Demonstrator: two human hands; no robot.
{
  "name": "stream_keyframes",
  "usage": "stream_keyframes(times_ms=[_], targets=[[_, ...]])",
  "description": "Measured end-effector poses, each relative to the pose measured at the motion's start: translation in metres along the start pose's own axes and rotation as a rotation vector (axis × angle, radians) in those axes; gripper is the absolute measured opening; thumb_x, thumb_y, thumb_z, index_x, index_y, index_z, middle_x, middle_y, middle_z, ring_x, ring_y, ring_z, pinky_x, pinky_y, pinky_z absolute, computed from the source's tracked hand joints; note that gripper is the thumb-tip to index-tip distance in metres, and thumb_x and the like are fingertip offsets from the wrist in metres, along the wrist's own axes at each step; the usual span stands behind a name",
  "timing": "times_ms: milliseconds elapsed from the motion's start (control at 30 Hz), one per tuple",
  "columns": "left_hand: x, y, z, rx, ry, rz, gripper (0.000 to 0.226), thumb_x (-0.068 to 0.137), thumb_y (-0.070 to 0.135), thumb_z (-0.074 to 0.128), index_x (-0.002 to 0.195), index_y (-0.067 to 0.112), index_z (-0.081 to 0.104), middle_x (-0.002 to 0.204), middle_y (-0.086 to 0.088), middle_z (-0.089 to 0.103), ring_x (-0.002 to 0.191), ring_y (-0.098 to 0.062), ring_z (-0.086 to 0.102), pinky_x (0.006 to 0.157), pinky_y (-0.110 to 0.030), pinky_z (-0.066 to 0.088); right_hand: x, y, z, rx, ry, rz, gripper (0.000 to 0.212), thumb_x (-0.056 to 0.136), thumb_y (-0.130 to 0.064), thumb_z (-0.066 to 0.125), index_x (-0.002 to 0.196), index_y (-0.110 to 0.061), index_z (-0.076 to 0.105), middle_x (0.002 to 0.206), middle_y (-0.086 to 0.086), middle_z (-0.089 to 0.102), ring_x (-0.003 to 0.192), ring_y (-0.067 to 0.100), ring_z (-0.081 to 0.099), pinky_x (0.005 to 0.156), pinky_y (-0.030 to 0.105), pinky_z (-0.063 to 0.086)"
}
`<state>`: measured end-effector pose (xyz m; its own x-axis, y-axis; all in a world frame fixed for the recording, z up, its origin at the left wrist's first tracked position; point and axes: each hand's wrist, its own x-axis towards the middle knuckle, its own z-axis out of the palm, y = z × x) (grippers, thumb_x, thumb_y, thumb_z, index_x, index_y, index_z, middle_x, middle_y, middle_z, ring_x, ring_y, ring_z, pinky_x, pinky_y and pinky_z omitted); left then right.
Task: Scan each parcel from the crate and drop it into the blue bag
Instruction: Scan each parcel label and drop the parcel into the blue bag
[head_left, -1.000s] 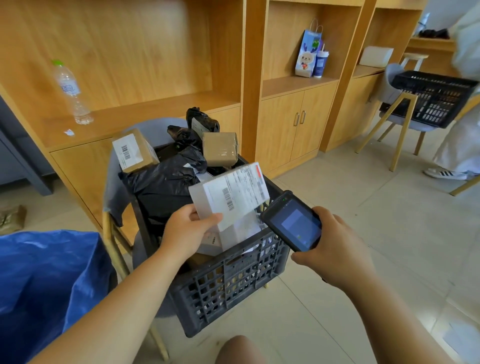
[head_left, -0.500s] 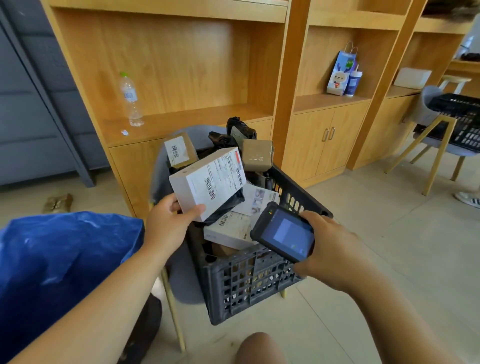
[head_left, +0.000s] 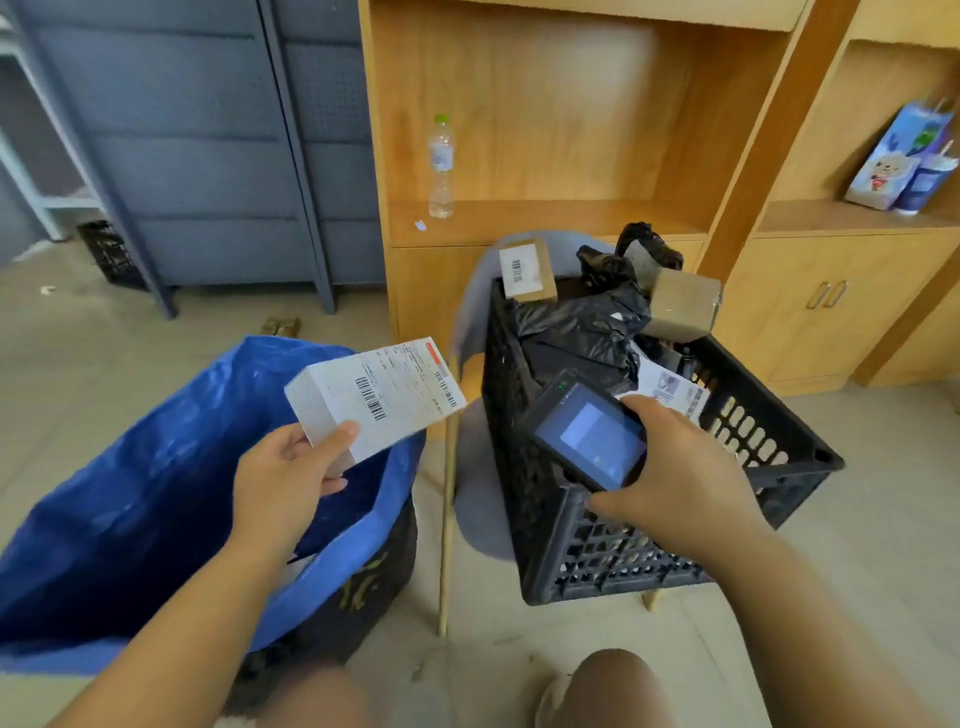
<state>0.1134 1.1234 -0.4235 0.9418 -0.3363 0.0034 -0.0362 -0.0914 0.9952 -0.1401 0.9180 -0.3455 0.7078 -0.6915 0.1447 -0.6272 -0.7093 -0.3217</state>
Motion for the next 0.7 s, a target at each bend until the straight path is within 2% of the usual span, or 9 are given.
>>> stream_keyframes(times_ms=[100,200,267,300,333,400,567,700], targets=[[0.007,-0.017,-0.04,0.048,0.111,-0.098,0.026,0.073,0.045,0.077,0.084,0.023,0.069,0.084,0.01,0.072,0.064,-0.013,0.072,0.056,-0.024,0.056,0.007,-0.022,0.014,0.028,-0.046,-0.057,0.093,0.055,-0.049,0.079,0.133,-0.028,0.032,0.11,-0.004,0.052,0.091,0.02,0.051,0.07,0.039,0.05],[0.019,-0.029,-0.067,0.046,0.139,-0.141,0.029,0.077,0.04,0.076,0.085,0.014,0.065,0.079,0.003,0.068,0.071,-0.018,0.07,0.078,-0.043,0.058,0.011,-0.038,0.026,0.042,-0.088,-0.098,0.094,0.056,-0.049,0.079,0.133,-0.028,0.029,0.11,-0.003,0.049,0.088,0.021,0.052,0.071,0.042,0.052],[0.025,-0.031,-0.074,0.103,0.115,-0.149,0.044,0.079,0.045,0.072,0.105,0.01,0.063,0.082,0.003,0.064,0.078,-0.019,0.066,0.089,-0.049,0.054,0.012,-0.042,0.03,0.044,-0.086,-0.115,0.093,0.055,-0.049,0.079,0.132,-0.029,0.03,0.108,-0.005,0.048,0.087,0.019,0.051,0.07,0.041,0.051],[0.027,-0.031,-0.075,0.124,0.096,-0.164,0.049,0.08,0.048,0.071,0.112,0.012,0.061,0.09,0.004,0.064,0.083,-0.018,0.065,0.088,-0.047,0.054,0.012,-0.042,0.031,0.046,-0.081,-0.118,0.093,0.054,-0.049,0.078,0.131,-0.029,0.031,0.105,-0.007,0.047,0.086,0.018,0.05,0.07,0.04,0.051],[0.028,-0.032,-0.074,0.137,0.067,-0.177,0.046,0.081,0.049,0.07,0.111,0.014,0.062,0.099,0.006,0.065,0.088,-0.016,0.065,0.084,-0.043,0.055,0.012,-0.041,0.031,0.043,-0.076,-0.119,0.092,0.054,-0.049,0.078,0.13,-0.029,0.031,0.102,-0.008,0.046,0.085,0.017,0.05,0.068,0.038,0.05],[0.027,-0.033,-0.066,0.174,-0.011,-0.188,0.031,0.083,0.045,0.07,0.1,0.02,0.066,0.107,0.006,0.066,0.09,-0.015,0.066,0.078,-0.037,0.055,0.011,-0.036,0.029,0.033,-0.07,-0.108,0.089,0.054,-0.05,0.078,0.128,-0.03,0.033,0.098,-0.01,0.043,0.083,0.017,0.049,0.065,0.036,0.049],[0.016,-0.019,-0.012,0.263,-0.199,-0.114,0.015,0.084,0.037,0.07,0.09,0.023,0.069,0.091,0.008,0.071,0.084,-0.012,0.069,0.071,-0.03,0.054,0.007,-0.004,0.015,0.009,-0.029,-0.018,0.083,0.053,-0.051,0.077,0.122,-0.034,0.033,0.095,-0.01,0.045,0.08,0.017,0.049,0.062,0.034,0.045],[0.003,0.013,0.047,0.266,-0.357,0.017,0.005,0.084,0.035,0.07,0.081,0.03,0.071,0.083,0.009,0.072,0.081,-0.012,0.069,0.077,-0.035,0.056,-0.002,0.036,-0.001,-0.007,0.033,0.105,0.086,0.049,-0.052,0.075,0.122,-0.037,0.033,0.092,-0.012,0.043,0.08,0.016,0.049,0.066,0.036,0.049]])
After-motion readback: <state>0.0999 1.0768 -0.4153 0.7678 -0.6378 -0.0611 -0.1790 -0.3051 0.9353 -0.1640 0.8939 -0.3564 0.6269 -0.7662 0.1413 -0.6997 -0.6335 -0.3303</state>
